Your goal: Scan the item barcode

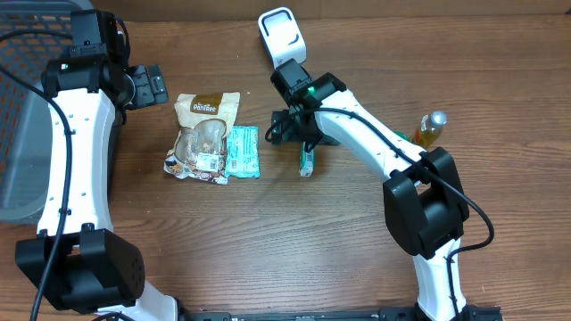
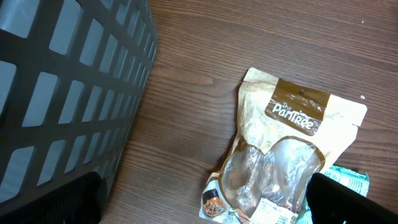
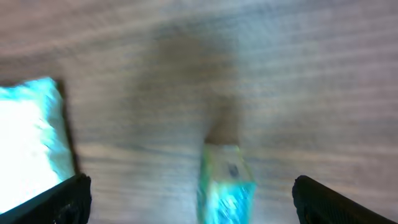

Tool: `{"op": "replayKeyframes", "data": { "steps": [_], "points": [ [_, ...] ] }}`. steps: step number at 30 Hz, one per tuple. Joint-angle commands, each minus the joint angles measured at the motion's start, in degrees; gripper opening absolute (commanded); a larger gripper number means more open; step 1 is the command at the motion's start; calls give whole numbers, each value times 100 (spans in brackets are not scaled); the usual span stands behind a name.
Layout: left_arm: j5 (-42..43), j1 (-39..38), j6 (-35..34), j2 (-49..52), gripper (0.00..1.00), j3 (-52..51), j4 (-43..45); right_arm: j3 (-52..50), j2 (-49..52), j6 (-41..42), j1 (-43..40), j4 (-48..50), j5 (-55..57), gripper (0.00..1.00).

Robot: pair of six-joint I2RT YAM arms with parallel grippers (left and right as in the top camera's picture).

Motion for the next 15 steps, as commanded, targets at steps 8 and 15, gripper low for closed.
{"op": "replayKeyframes", "data": {
  "steps": [8,15],
  "points": [
    [-76,46,22,-11,100,87,2,131,-92,-22,-76,498,442,100],
    [-76,46,22,-11,100,87,2,101,-92,-20,-271,844,868,100]
  ]
}}
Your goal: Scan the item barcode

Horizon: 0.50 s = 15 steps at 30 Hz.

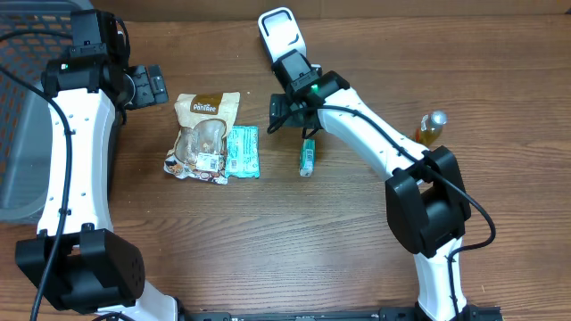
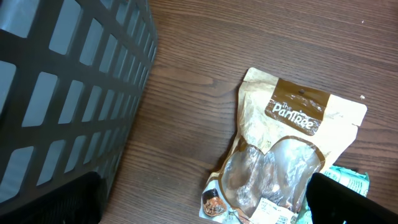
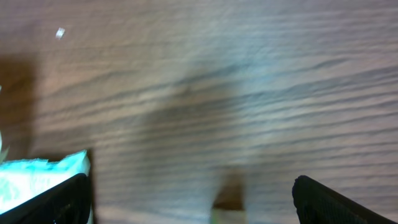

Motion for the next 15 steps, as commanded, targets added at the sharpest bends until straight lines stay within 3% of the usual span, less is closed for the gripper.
{"op": "replayKeyframes", "data": {
  "steps": [1,15],
  "points": [
    [-76,46,22,-11,100,87,2,74,-92,-17,-195,98,387,99],
    [-76,46,22,-11,100,87,2,-157,-92,-17,-739,-179,380,89]
  ]
}}
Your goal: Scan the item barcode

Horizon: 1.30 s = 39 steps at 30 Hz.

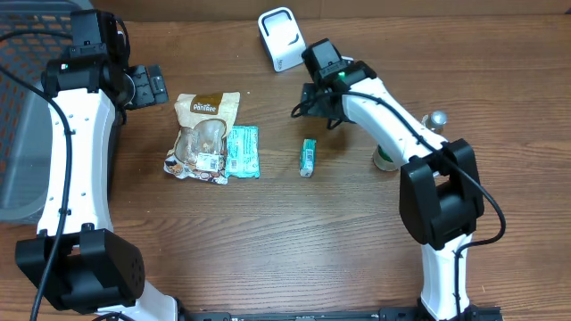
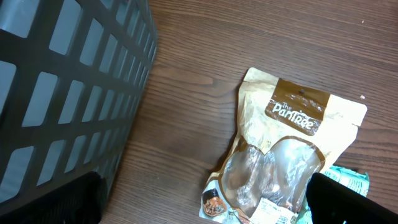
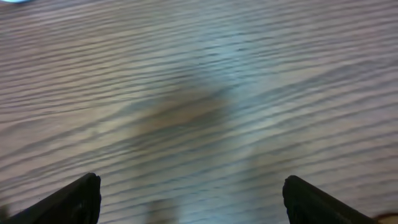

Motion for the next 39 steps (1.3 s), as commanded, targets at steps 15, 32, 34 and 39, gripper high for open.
{"op": "replayKeyframes", "data": {
  "steps": [15,32,34,39],
  "points": [
    [-76,46,22,-11,100,87,2,-39,-92,17,-70,-199,273,86],
    [-76,46,22,-11,99,87,2,-39,-90,20,-68,-1281,225,36],
    [-76,46,22,-11,99,87,2,-39,-92,20,-68,-1327,157,33],
    [-76,46,22,-11,100,87,2,-39,-92,20,-68,-1373,-87,9]
  ]
}}
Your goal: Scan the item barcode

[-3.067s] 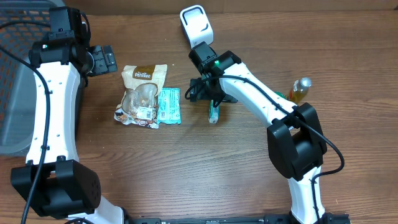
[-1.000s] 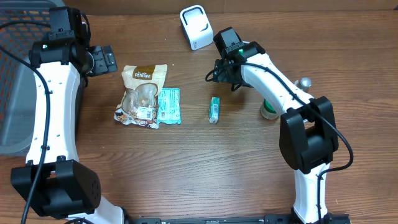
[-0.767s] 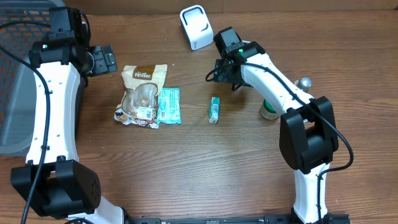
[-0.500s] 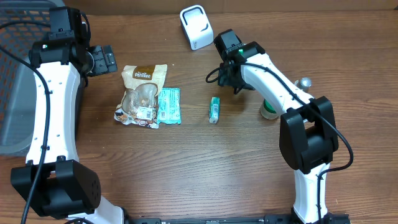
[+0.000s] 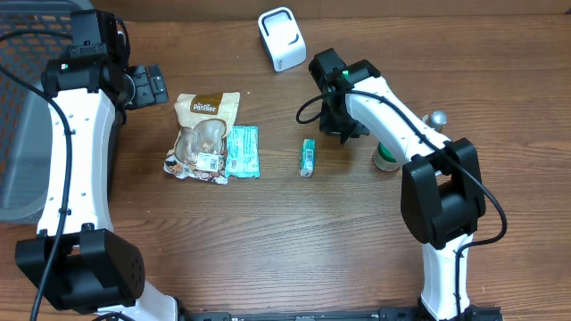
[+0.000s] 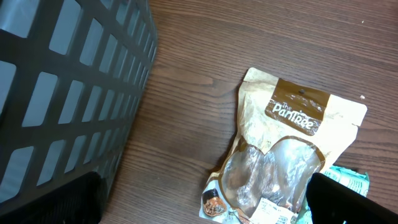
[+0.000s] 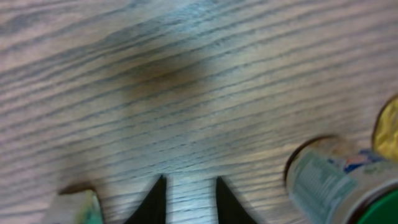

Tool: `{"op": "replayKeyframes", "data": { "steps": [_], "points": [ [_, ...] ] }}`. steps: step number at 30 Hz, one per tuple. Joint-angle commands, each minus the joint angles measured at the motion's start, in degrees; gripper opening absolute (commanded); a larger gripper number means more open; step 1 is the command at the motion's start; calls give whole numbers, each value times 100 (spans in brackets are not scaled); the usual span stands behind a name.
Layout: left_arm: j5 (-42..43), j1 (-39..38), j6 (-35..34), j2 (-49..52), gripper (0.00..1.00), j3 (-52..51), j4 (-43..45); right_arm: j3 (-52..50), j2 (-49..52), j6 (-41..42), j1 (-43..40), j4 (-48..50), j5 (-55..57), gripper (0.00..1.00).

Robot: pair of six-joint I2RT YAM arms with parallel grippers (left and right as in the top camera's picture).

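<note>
A white barcode scanner point(image 5: 279, 37) stands at the table's far edge. The small green pack point(image 5: 307, 157) lies flat on the wood mid-table; only its corner point(image 7: 78, 208) shows in the right wrist view. My right gripper point(image 5: 346, 129) point(image 7: 189, 180) hovers just right of and beyond that pack, open with the jaws drawn close and only bare wood in the narrow gap. My left gripper point(image 5: 147, 86) point(image 6: 202, 208) hangs wide open at the far left, holding nothing, above the brown snack bag point(image 6: 280, 162).
A teal packet point(image 5: 242, 151) lies beside the snack bag point(image 5: 203, 135). A dark mesh basket point(image 6: 62, 81) stands at the left edge. A white-labelled, green-capped container point(image 5: 385, 159) point(image 7: 329, 180) and a yellow bottle point(image 5: 434, 119) sit right of my right gripper.
My right gripper has moved from just right of the scanner toward the table's front, beside the green pack. Its jaws went from wide apart to a narrow gap. The left arm is unchanged.
My right gripper was wide open low over the green pack, which lay on the table. Then it was nearer the scanner, then right of the scanner, the pack staying put. Now it is back near the pack with the jaws narrowed. The left arm never moved.
</note>
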Motion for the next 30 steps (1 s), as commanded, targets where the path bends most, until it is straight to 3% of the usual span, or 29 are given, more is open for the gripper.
{"op": "replayKeyframes", "data": {
  "steps": [1,16,22,30],
  "points": [
    [-76,46,20,-11,100,87,2,-31,-92,9,-4,9,-160,4],
    [-76,46,20,-11,100,87,2,-39,-90,37,-2,13,-999,4],
    [-76,46,20,-11,100,87,2,-367,-92,608,48,66,-1156,4],
    [-76,46,20,-11,100,87,2,-581,-92,610,105,-24,-1187,4]
  ]
}}
